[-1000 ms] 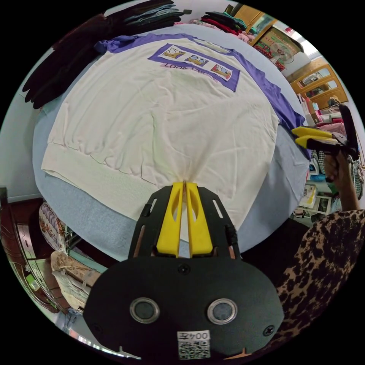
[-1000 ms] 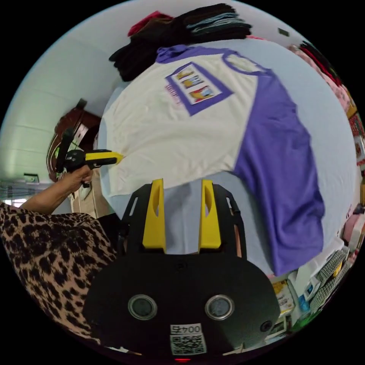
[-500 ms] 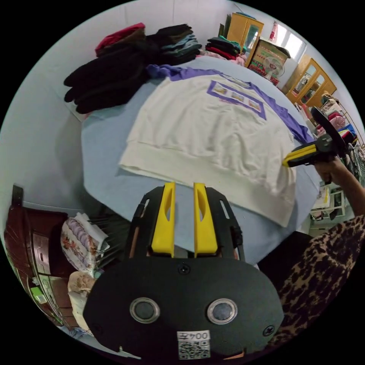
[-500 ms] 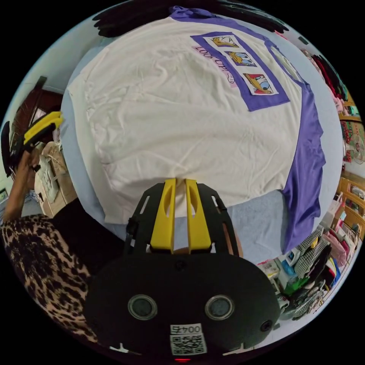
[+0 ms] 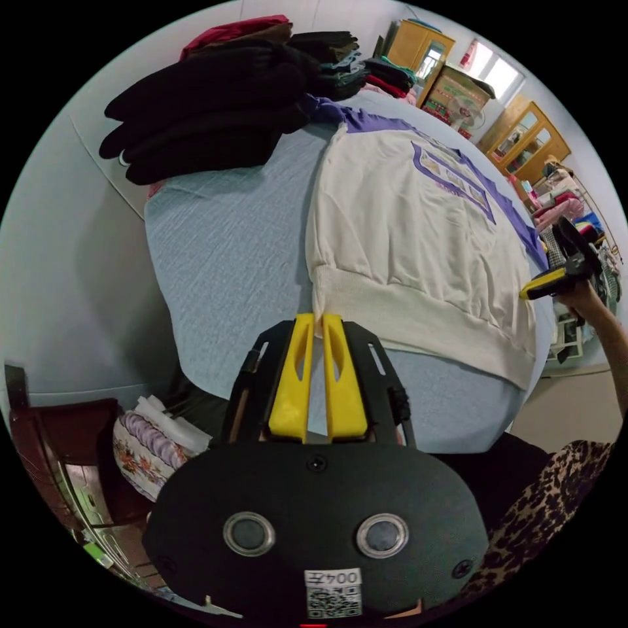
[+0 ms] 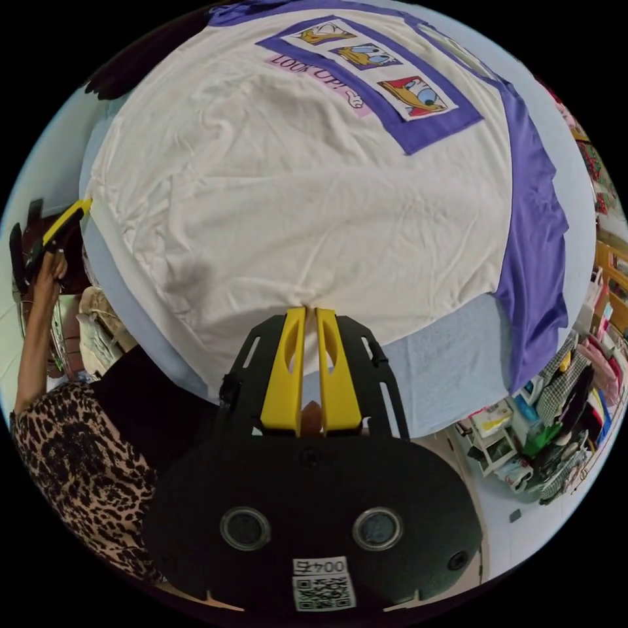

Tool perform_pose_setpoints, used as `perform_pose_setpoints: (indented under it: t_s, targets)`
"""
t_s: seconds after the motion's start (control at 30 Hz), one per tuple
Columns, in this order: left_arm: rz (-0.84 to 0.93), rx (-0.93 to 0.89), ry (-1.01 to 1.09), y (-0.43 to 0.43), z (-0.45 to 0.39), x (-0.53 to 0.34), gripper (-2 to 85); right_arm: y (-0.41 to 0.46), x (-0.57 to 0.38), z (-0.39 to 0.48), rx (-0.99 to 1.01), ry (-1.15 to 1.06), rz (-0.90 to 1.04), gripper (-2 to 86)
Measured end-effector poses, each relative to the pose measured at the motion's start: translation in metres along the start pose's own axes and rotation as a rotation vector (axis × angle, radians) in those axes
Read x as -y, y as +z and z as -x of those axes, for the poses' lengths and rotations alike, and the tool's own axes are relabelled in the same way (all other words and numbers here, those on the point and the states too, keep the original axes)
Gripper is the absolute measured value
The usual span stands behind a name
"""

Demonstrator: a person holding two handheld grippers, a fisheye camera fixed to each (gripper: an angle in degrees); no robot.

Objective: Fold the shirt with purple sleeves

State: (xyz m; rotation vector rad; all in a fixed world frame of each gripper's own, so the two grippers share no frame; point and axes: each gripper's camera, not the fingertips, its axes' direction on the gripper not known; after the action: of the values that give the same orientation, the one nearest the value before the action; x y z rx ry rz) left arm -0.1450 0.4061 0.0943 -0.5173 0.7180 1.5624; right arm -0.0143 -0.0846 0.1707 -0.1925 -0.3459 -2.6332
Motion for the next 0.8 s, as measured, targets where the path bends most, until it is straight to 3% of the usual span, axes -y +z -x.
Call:
perform_pose_setpoints:
  t_s: [0.33,0.57,0.8]
  targets:
    - [0.045,0.072,0.029,-0.018,-0.019,0.024,2.3,0.059,0.032,-0.009,0.009,-0.049,0.055,3.4]
    - [0.048,0.102,-0.007,-0.030,-0.033,0.041,2.6,0.095,0.045,0.007,-0.111,-0.164,0.072,3.2]
    - [0.054,0.094,0.024,-0.041,-0.042,0.058,4.2,0.120,0.054,-0.008,-0.056,-0.118,0.068,3.5]
